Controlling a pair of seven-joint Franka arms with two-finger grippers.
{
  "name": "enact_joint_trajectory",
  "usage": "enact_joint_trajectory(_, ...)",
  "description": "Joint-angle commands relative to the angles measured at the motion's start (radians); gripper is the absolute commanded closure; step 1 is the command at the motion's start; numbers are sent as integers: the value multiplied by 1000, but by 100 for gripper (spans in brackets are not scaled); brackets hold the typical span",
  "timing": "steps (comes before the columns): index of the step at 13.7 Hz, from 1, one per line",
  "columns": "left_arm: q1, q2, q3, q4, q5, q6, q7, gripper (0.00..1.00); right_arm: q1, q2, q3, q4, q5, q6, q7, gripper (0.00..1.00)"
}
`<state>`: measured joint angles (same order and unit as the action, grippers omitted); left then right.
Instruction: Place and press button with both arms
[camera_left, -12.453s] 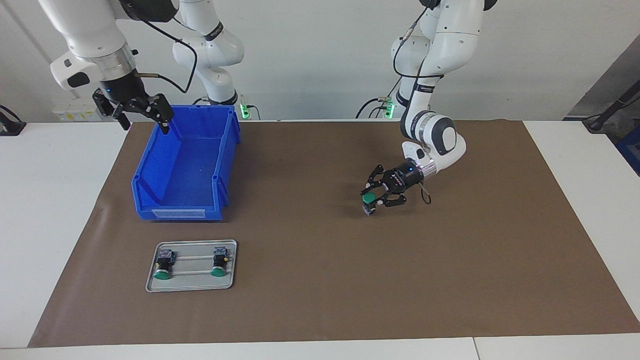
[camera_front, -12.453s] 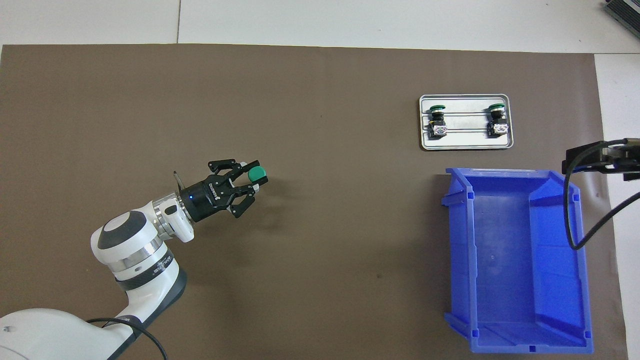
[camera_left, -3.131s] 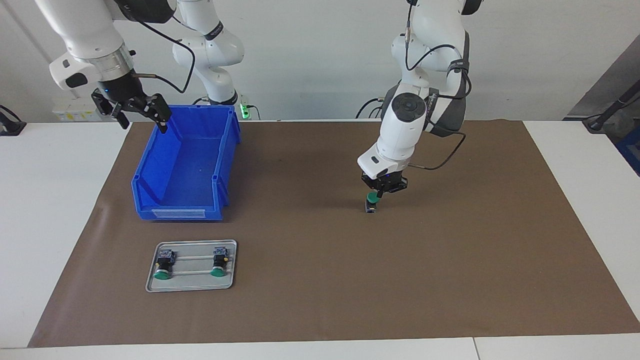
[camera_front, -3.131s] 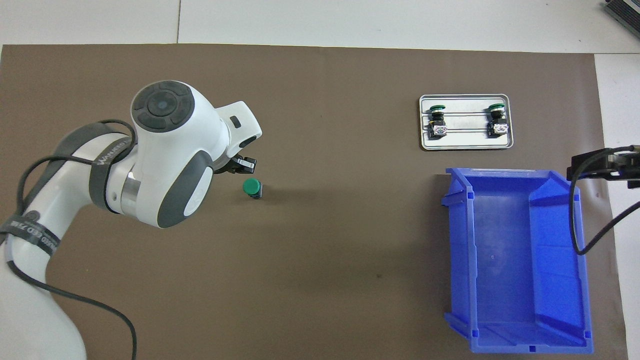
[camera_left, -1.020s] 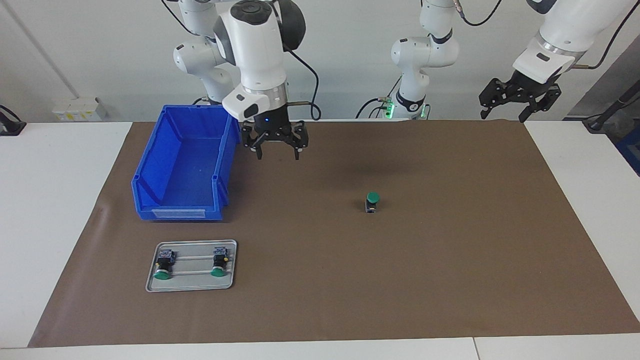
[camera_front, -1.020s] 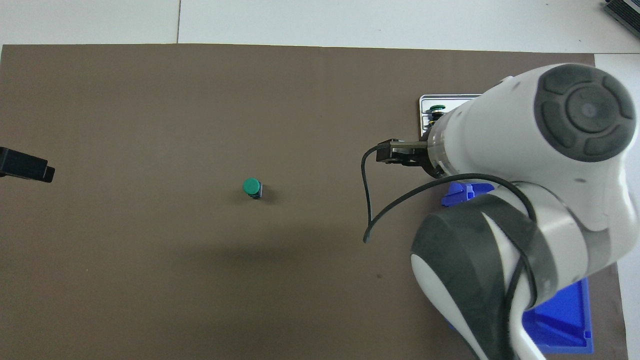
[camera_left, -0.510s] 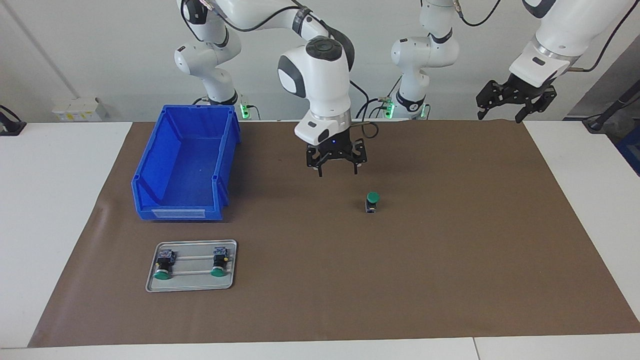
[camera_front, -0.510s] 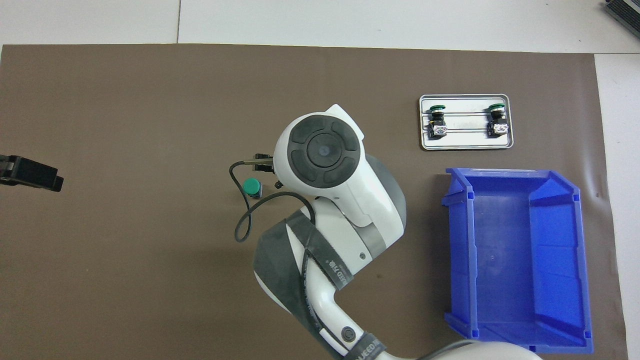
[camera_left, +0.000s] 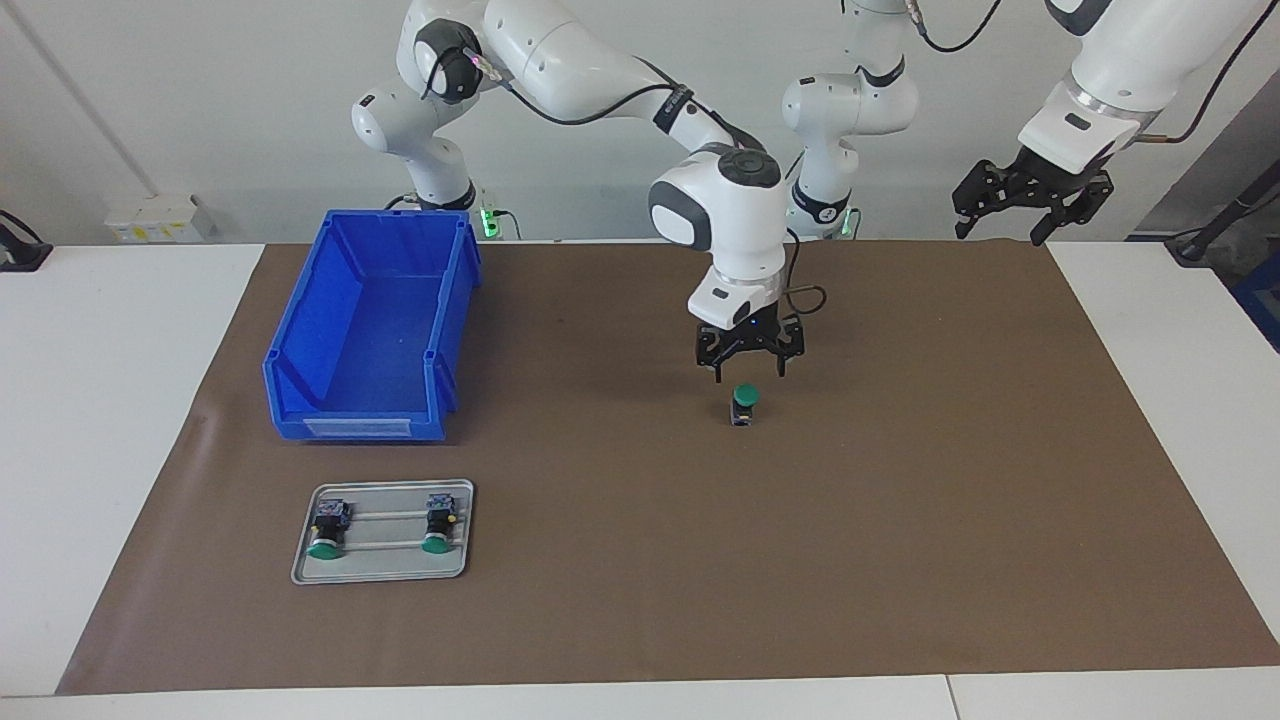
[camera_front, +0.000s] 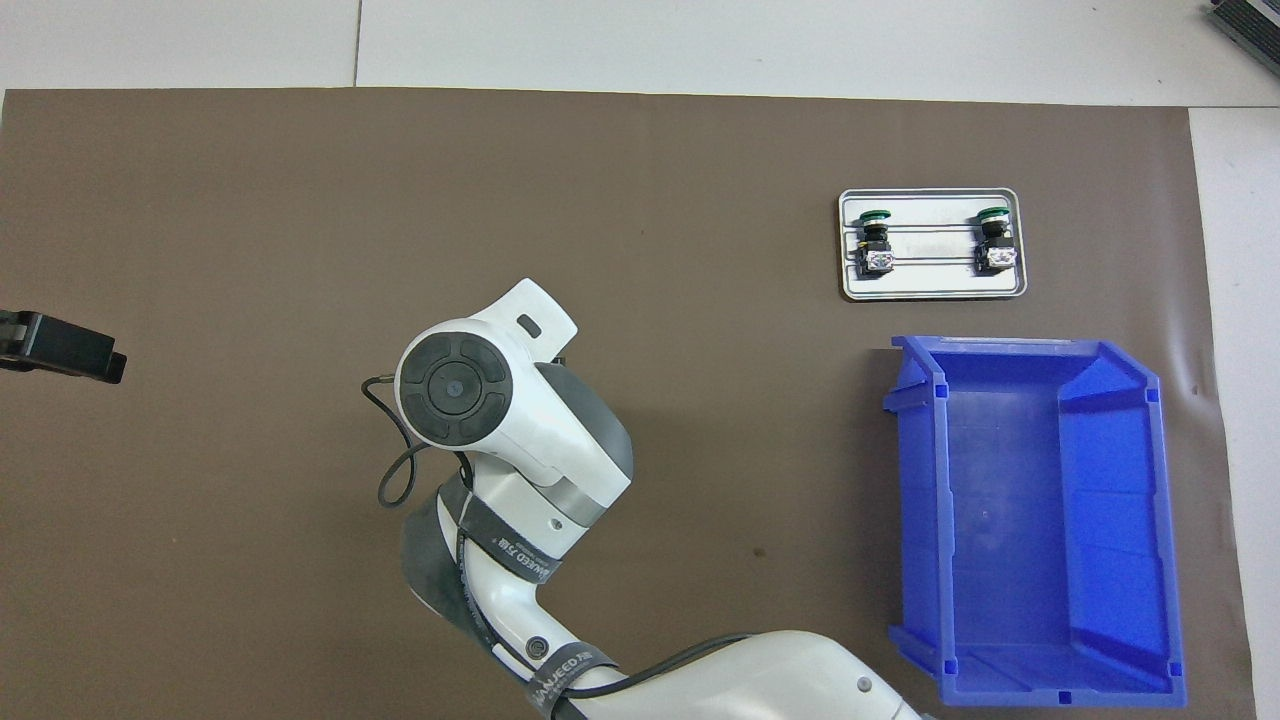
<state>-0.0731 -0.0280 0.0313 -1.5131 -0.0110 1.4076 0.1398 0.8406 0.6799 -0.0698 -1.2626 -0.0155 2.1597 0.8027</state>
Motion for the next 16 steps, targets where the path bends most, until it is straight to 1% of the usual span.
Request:
enact_joint_trajectory(1, 4, -30, -7, -33, 20, 2, -8, 0, -15, 43, 2, 46, -58, 24, 10, 0)
enact_joint_trajectory(3, 4, -30, -7, -33, 20, 2, -8, 0, -17, 44, 4, 37, -60, 71, 10, 0)
enact_joint_trajectory(10, 6, -30, -7, -33, 20, 2, -8, 0, -5, 23, 4, -64, -60, 71, 1, 0)
enact_joint_trajectory(12, 6, -30, -7, -33, 22, 2, -8, 0, -5, 20, 4, -75, -60, 71, 1, 1)
enact_joint_trajectory(14, 6, -30, -7, -33, 20, 2, -8, 0, -5, 18, 4, -74, -60, 72, 1, 3)
enact_joint_trajectory(16, 6, -30, -7, -33, 20, 2, -8, 0, -5, 18, 4, -75, -60, 72, 1, 9)
